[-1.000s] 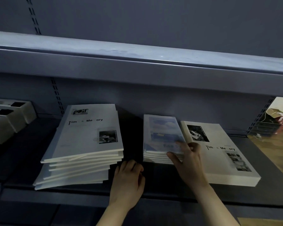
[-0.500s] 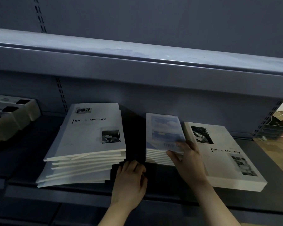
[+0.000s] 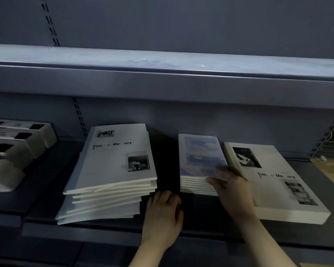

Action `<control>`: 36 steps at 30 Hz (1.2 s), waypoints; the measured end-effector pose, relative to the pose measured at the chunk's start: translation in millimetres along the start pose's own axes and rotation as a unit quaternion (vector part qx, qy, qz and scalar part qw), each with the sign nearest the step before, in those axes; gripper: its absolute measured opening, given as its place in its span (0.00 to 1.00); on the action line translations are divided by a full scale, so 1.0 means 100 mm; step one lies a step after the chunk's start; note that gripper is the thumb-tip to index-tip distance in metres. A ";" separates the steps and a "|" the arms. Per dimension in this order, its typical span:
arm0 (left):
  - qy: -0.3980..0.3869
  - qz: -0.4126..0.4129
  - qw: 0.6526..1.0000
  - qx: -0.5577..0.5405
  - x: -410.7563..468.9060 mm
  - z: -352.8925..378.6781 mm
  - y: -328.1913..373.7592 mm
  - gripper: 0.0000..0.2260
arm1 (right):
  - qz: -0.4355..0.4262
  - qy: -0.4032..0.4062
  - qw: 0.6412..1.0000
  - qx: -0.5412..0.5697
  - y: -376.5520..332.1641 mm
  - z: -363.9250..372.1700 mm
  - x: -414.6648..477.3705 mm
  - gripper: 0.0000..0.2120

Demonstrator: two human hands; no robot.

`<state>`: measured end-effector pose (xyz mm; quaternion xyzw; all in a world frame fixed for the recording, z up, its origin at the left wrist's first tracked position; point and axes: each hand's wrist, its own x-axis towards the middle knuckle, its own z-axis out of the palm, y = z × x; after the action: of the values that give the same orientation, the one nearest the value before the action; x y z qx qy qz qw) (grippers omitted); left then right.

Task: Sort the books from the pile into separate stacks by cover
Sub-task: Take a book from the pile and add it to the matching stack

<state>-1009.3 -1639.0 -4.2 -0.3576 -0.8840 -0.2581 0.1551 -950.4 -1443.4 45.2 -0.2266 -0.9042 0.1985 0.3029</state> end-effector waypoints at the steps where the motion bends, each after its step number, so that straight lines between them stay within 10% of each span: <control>1: -0.003 -0.001 1.000 -0.002 0.00 0.00 0.00 0.07 | -0.002 0.000 1.000 0.003 0.01 0.00 0.00 0.19; 20: -0.015 0.032 0.998 -0.053 -0.04 -0.12 0.07 0.13 | -0.099 0.061 0.993 0.003 0.00 0.01 -0.49 0.19; 25: 0.156 0.087 0.979 -0.093 -0.02 -0.64 0.21 0.14 | -0.101 0.023 0.994 -0.018 0.02 0.07 -0.66 0.15; 30: 0.165 -0.102 0.980 0.035 0.27 -1.34 -0.15 0.19 | -0.085 -0.022 0.996 -0.015 0.01 0.12 -0.75 0.12; 36: -0.070 -0.372 0.911 0.164 0.37 -1.67 -0.79 0.39 | -0.080 -0.051 0.995 -0.032 0.06 0.15 -0.81 0.12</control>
<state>-1076.3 -1761.0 122.2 0.0105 -0.9915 -0.1228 0.0421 -900.3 -1484.5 -6.2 -0.1524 -0.9395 0.1562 0.2640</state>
